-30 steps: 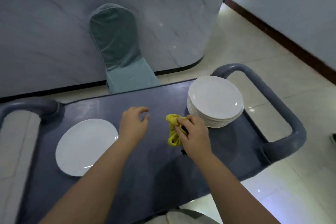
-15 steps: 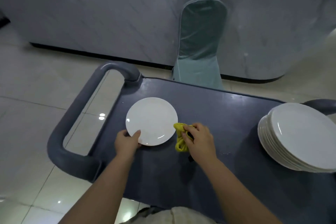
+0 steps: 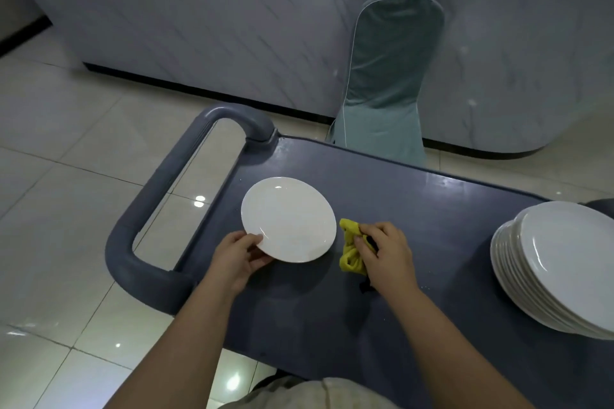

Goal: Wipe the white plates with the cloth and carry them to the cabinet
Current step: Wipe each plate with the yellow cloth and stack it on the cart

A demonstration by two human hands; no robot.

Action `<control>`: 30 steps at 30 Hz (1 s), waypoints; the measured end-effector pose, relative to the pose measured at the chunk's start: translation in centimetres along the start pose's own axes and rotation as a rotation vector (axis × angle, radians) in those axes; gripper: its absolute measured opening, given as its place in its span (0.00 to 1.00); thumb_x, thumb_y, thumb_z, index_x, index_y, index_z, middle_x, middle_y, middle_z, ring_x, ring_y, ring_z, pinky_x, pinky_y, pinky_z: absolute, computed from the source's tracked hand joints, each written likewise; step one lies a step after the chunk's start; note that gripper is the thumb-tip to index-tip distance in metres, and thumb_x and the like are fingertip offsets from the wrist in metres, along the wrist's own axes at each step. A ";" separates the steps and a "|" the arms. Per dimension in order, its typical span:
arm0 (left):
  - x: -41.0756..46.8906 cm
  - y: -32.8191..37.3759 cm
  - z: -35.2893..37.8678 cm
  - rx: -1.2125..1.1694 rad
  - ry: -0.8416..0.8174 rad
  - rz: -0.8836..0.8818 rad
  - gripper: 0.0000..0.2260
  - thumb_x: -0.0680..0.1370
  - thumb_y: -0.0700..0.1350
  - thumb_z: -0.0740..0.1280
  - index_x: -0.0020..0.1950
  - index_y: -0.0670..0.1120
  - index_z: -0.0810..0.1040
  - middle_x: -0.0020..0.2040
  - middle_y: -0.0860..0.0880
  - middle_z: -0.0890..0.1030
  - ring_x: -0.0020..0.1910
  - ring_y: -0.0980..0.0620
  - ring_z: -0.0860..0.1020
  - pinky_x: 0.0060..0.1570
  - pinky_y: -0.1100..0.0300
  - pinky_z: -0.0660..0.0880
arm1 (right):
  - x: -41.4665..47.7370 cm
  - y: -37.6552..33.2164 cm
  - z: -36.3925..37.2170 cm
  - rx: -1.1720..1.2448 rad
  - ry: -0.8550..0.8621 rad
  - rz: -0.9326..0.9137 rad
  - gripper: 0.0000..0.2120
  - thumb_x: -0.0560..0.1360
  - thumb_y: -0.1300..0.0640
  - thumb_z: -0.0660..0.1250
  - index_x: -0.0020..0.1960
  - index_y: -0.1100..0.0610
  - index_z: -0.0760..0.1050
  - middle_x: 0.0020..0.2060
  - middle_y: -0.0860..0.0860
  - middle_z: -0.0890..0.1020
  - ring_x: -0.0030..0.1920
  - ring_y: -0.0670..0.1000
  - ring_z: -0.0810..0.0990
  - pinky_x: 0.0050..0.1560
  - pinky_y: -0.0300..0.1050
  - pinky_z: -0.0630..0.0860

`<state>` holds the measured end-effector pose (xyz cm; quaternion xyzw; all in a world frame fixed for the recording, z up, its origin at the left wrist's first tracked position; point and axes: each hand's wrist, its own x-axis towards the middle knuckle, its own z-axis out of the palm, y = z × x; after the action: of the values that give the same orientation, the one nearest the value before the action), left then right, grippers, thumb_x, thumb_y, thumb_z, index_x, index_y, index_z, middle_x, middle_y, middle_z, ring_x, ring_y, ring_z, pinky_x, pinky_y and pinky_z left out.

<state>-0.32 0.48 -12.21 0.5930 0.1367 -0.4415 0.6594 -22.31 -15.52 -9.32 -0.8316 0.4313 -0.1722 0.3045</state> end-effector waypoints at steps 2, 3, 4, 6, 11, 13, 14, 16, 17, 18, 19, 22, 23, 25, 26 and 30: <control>-0.8 0.6 -0.1 -0.075 -0.062 -0.029 0.15 0.75 0.32 0.65 0.62 0.41 0.73 0.59 0.39 0.77 0.54 0.37 0.79 0.38 0.47 0.81 | 0.1 0.2 -0.3 0.007 0.010 -0.008 0.10 0.77 0.51 0.67 0.57 0.51 0.80 0.48 0.44 0.75 0.50 0.48 0.72 0.51 0.51 0.73; -1.2 0.9 -0.2 -0.096 -0.082 -0.036 0.19 0.75 0.32 0.65 0.65 0.43 0.72 0.60 0.39 0.77 0.55 0.37 0.78 0.38 0.46 0.81 | 0.1 0.3 -0.4 0.012 0.015 -0.012 0.10 0.77 0.51 0.67 0.57 0.51 0.80 0.47 0.43 0.75 0.50 0.48 0.72 0.51 0.51 0.73; -1.7 1.3 -0.1 -0.105 -0.096 -0.036 0.21 0.74 0.32 0.65 0.66 0.45 0.72 0.60 0.40 0.76 0.56 0.36 0.78 0.38 0.46 0.81 | 0.1 0.4 -0.6 0.019 0.020 -0.013 0.10 0.77 0.51 0.67 0.57 0.50 0.80 0.47 0.43 0.74 0.50 0.47 0.72 0.51 0.50 0.73; -2.6 2.2 0.1 -0.082 -0.119 -0.011 0.24 0.74 0.31 0.64 0.68 0.48 0.71 0.61 0.41 0.76 0.56 0.37 0.78 0.38 0.46 0.81 | 0.2 0.7 -0.9 0.030 0.029 -0.011 0.10 0.77 0.51 0.67 0.58 0.51 0.80 0.47 0.42 0.74 0.50 0.47 0.72 0.51 0.50 0.73; -5.4 5.4 0.9 0.145 -0.100 0.144 0.25 0.74 0.31 0.65 0.69 0.48 0.71 0.55 0.45 0.79 0.50 0.42 0.80 0.34 0.50 0.81 | 0.4 0.8 -1.9 0.041 0.052 -0.072 0.10 0.77 0.53 0.68 0.57 0.54 0.81 0.46 0.45 0.75 0.50 0.51 0.74 0.50 0.54 0.74; -6.4 6.2 1.0 0.212 -0.085 0.206 0.26 0.73 0.31 0.67 0.69 0.49 0.72 0.56 0.45 0.79 0.51 0.42 0.80 0.35 0.49 0.81 | 0.4 0.6 -2.3 0.051 0.051 -0.086 0.10 0.77 0.54 0.68 0.57 0.55 0.80 0.47 0.47 0.74 0.51 0.53 0.74 0.51 0.56 0.73; -6.9 6.4 0.9 0.222 -0.086 0.232 0.27 0.73 0.30 0.67 0.69 0.49 0.73 0.57 0.45 0.79 0.52 0.42 0.80 0.36 0.49 0.81 | 0.4 0.5 -2.6 0.084 0.058 -0.085 0.10 0.77 0.55 0.68 0.57 0.55 0.80 0.47 0.47 0.74 0.51 0.53 0.75 0.51 0.55 0.73; -8.1 6.2 0.6 0.198 -0.105 0.257 0.27 0.73 0.30 0.66 0.69 0.50 0.73 0.60 0.45 0.78 0.54 0.41 0.79 0.39 0.48 0.82 | 0.4 -0.4 -3.3 0.233 0.101 -0.080 0.07 0.77 0.58 0.68 0.54 0.52 0.80 0.47 0.47 0.74 0.52 0.54 0.76 0.53 0.50 0.73; -8.7 5.7 0.4 0.161 -0.130 0.254 0.27 0.74 0.30 0.65 0.70 0.50 0.73 0.62 0.46 0.78 0.55 0.41 0.79 0.41 0.47 0.82 | 0.5 -1.4 -3.8 0.330 0.121 -0.086 0.08 0.77 0.59 0.68 0.52 0.47 0.78 0.47 0.45 0.74 0.53 0.53 0.76 0.53 0.46 0.73; -9.3 5.0 0.2 0.113 -0.163 0.240 0.27 0.75 0.30 0.64 0.70 0.51 0.72 0.63 0.46 0.77 0.56 0.41 0.79 0.42 0.46 0.82 | 0.6 -2.7 -4.3 0.418 0.133 -0.108 0.11 0.77 0.59 0.68 0.50 0.43 0.77 0.47 0.44 0.75 0.53 0.48 0.76 0.54 0.42 0.72; -9.9 4.2 0.2 0.063 -0.198 0.217 0.26 0.76 0.30 0.63 0.69 0.52 0.72 0.63 0.46 0.77 0.56 0.41 0.79 0.43 0.45 0.81 | 0.7 -4.2 -4.7 0.471 0.139 -0.159 0.13 0.77 0.59 0.68 0.49 0.40 0.75 0.48 0.43 0.75 0.52 0.43 0.76 0.54 0.36 0.71; -11.9 1.5 0.9 -0.062 -0.294 0.173 0.23 0.75 0.31 0.63 0.65 0.53 0.74 0.63 0.45 0.77 0.57 0.40 0.80 0.42 0.47 0.81 | 1.6 -8.6 -4.7 0.407 0.062 -0.308 0.06 0.77 0.55 0.68 0.52 0.46 0.79 0.49 0.45 0.76 0.52 0.44 0.75 0.55 0.39 0.70; -12.4 0.9 1.3 -0.099 -0.317 0.184 0.24 0.74 0.32 0.64 0.65 0.53 0.75 0.62 0.44 0.77 0.56 0.40 0.80 0.41 0.47 0.81 | 1.7 -9.8 -4.2 0.258 0.047 -0.362 0.07 0.77 0.54 0.68 0.53 0.50 0.81 0.51 0.48 0.77 0.53 0.50 0.75 0.55 0.46 0.71; -13.2 0.4 2.2 -0.166 -0.343 0.224 0.25 0.72 0.31 0.64 0.65 0.51 0.75 0.60 0.44 0.79 0.54 0.42 0.82 0.40 0.48 0.81 | 0.7 -11.4 -3.1 0.016 0.047 -0.489 0.10 0.76 0.51 0.67 0.54 0.52 0.82 0.52 0.51 0.80 0.52 0.58 0.75 0.53 0.54 0.71; -13.5 0.5 2.6 -0.180 -0.349 0.249 0.25 0.72 0.30 0.63 0.65 0.50 0.75 0.59 0.44 0.80 0.52 0.42 0.82 0.39 0.48 0.81 | -0.4 -11.5 -2.7 -0.026 0.031 -0.552 0.11 0.75 0.49 0.67 0.54 0.52 0.82 0.53 0.52 0.80 0.50 0.59 0.75 0.52 0.55 0.72; -14.2 0.4 3.7 -0.123 -0.317 0.287 0.26 0.74 0.26 0.58 0.64 0.50 0.77 0.57 0.43 0.81 0.51 0.42 0.81 0.40 0.45 0.81 | -2.9 -6.9 -3.9 -0.082 -0.065 -0.708 0.15 0.75 0.48 0.66 0.61 0.47 0.79 0.58 0.51 0.79 0.54 0.58 0.76 0.55 0.56 0.73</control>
<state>-9.44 3.07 -0.96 0.4884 -0.0277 -0.4218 0.7634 -21.89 -11.43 -1.98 -0.9461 0.1128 -0.2229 0.2059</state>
